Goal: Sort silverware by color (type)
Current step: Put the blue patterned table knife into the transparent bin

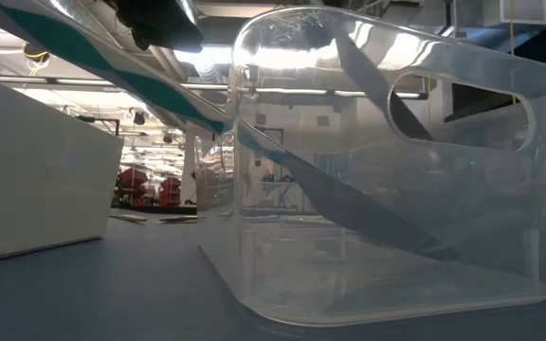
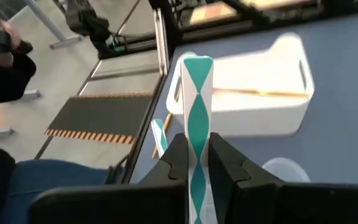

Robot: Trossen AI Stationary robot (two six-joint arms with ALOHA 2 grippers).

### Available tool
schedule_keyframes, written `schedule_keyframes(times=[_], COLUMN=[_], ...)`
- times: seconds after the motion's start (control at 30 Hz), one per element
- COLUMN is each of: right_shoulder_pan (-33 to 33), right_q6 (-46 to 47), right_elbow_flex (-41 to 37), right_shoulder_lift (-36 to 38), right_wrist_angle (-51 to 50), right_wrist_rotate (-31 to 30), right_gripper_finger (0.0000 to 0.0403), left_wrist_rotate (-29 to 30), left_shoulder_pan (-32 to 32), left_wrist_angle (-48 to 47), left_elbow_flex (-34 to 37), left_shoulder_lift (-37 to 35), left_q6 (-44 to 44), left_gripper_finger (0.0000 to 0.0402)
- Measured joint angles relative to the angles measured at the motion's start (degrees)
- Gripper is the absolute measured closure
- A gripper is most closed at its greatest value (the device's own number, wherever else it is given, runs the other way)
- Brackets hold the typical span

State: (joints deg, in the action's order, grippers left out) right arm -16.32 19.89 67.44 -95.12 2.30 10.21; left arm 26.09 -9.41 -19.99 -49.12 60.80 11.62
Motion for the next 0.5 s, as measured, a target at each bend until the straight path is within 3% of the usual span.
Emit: schedule_keyframes(times=[0.5], right_shoulder_pan=[0.22], right_q6=[6.88], right_elbow_flex=[0.0], right_shoulder_lift=[-6.11], right_wrist_angle=[0.59], right_wrist_rotate=[-3.31], right_gripper_finger=[0.0384], left_wrist_rotate=[-0.02], left_shoulder_pan=[0.0], left_wrist_angle=[-0.06], left_elbow_flex=[0.0], left_shoulder_lift=[0.0], left_q6=[0.02], left_gripper_finger=[0.0253])
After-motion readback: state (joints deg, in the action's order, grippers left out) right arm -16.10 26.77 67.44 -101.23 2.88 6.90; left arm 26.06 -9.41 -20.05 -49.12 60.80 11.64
